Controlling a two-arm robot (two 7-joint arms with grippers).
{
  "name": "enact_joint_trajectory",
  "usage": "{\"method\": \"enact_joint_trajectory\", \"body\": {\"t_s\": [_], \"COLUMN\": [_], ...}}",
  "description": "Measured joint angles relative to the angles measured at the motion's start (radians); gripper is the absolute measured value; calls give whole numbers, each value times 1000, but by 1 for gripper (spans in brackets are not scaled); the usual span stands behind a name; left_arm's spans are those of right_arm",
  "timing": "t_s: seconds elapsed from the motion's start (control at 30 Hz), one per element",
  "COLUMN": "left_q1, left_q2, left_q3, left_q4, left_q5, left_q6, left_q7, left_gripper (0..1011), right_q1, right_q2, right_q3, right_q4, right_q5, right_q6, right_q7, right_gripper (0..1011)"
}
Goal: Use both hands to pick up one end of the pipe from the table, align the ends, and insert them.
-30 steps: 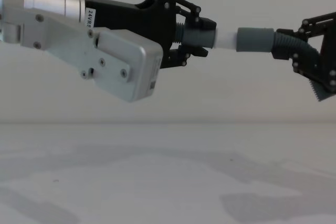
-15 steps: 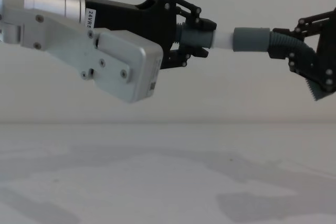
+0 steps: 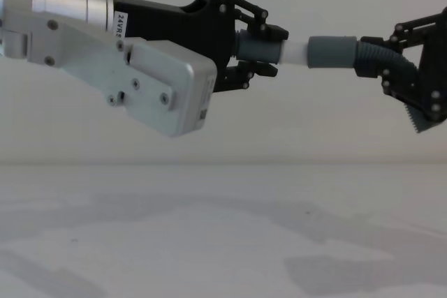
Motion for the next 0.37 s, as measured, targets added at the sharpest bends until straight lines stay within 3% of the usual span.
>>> {"method": "enact_joint_trajectory", "body": {"t_s": [0.37], "left_q1": [0], "left_q2": [0], "left_q3": [0], "left_q4": [0], "left_q5": [0], "left_q6": [0], "left_q7": [0], "left_gripper": [369], "right_q1": [1], "right_q2": [0], "right_q3": [-1], "right_q4": [0], "right_q5": [0], "right_q6": [2], "right_q7": [0], "right_gripper": [192]}}
